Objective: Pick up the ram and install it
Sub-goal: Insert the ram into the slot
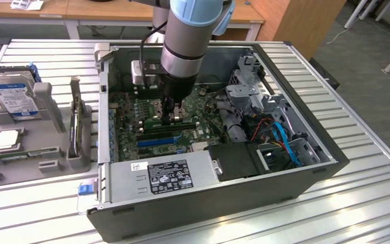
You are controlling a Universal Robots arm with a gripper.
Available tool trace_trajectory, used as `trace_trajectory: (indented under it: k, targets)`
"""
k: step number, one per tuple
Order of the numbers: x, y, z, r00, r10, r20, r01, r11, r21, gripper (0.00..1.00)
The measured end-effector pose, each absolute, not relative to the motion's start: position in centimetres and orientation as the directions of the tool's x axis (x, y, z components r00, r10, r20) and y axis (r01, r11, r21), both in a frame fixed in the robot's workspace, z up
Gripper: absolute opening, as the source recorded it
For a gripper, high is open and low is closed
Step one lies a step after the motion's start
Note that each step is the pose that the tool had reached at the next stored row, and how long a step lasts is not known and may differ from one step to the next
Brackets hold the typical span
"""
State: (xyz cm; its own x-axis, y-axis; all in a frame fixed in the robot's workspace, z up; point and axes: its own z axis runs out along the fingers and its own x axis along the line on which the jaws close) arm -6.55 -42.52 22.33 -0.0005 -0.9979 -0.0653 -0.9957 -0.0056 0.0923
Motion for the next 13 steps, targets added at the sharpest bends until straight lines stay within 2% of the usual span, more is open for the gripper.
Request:
trace_trajectory:
  k: [13]
  targets:
    - [-6.55,-42.52,22.0,0.0,-0.998,-0.065,-0.996,-0.006,0.092,0.12]
